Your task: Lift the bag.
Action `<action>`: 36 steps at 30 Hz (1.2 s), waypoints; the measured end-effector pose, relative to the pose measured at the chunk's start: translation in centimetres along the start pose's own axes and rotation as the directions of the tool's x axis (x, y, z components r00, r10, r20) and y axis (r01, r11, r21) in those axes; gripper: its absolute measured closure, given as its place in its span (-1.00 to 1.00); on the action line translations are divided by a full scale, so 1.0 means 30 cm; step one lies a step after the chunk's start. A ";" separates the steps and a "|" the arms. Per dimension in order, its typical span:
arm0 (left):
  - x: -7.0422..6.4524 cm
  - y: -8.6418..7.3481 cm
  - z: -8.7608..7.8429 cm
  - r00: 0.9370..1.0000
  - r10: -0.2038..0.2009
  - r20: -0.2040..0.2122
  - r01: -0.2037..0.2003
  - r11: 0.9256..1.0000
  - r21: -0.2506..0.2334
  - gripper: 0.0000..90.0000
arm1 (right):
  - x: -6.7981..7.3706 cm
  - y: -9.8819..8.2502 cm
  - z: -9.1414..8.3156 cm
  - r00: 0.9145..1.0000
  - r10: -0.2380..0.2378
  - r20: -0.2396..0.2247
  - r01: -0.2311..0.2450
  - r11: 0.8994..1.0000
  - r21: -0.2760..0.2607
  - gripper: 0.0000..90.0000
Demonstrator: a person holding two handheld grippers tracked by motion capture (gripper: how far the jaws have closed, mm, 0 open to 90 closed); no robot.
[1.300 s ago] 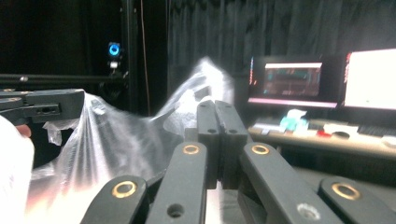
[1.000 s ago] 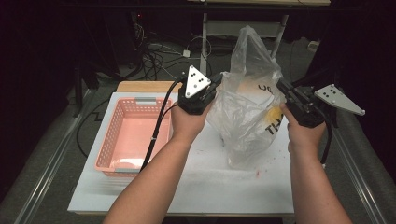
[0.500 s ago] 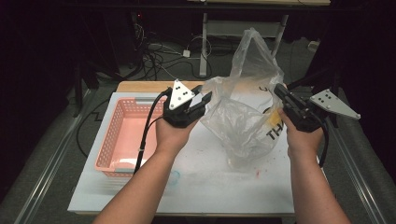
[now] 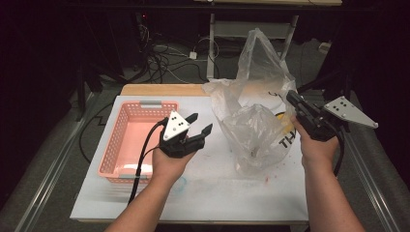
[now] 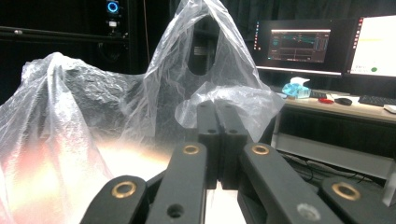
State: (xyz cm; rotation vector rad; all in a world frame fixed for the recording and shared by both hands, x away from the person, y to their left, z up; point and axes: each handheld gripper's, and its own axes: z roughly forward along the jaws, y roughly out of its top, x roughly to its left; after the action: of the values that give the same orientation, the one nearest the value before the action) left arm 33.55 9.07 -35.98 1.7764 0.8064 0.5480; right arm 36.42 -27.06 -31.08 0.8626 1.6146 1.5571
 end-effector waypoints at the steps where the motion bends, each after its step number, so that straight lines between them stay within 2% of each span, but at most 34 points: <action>1: -0.007 -0.016 0.009 1.000 -0.011 0.016 0.011 1.000 0.009 -0.17 | 0.000 0.004 -0.002 1.000 -0.007 -0.002 0.007 1.000 -0.002 1.00; 5: -0.046 -0.068 0.044 0.997 -0.040 0.072 0.037 0.998 0.041 -0.32 | 0.008 0.020 -0.020 1.000 -0.020 -0.011 0.020 1.000 -0.010 1.00; 8: -0.079 -0.099 0.072 0.993 -0.037 0.109 0.029 0.997 0.072 -0.42 | 0.013 0.026 -0.032 1.000 -0.028 -0.015 0.027 1.000 -0.015 1.00; 12: -0.114 -0.143 0.106 0.991 -0.038 0.132 0.023 0.993 0.114 -0.55 | 0.009 0.031 -0.051 0.999 -0.035 -0.018 0.034 0.999 -0.020 1.00; 18: -0.138 -0.216 0.141 0.989 -0.032 0.143 0.007 0.985 0.171 -0.75 | 0.003 0.038 -0.087 0.999 -0.039 -0.024 0.038 0.999 -0.031 0.99; 23: -0.150 -0.268 0.165 0.988 -0.042 0.152 0.010 0.979 0.205 -0.99 | 0.005 0.045 -0.130 0.999 -0.043 -0.034 0.041 0.998 -0.039 0.82; 29: -0.151 -0.314 0.175 0.985 -0.049 0.164 0.010 0.973 0.232 -1.00 | 0.008 0.050 -0.193 0.997 -0.052 -0.053 0.050 0.998 -0.037 0.61; 32: -0.147 -0.337 0.180 0.985 -0.055 0.163 0.014 0.971 0.240 -1.00 | 0.010 0.029 -0.207 0.997 -0.049 -0.055 0.049 0.999 -0.009 0.51; 36: -0.143 -0.356 0.179 0.986 -0.057 0.158 0.018 0.970 0.242 -1.00 | 0.007 -0.033 -0.209 0.998 -0.034 -0.060 0.038 0.998 0.053 0.43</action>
State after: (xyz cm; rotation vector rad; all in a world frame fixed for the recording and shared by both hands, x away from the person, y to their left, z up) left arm 31.68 4.75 -47.76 1.9943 0.8161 0.2827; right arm 30.96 -30.16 -32.02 0.8184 1.7120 1.5332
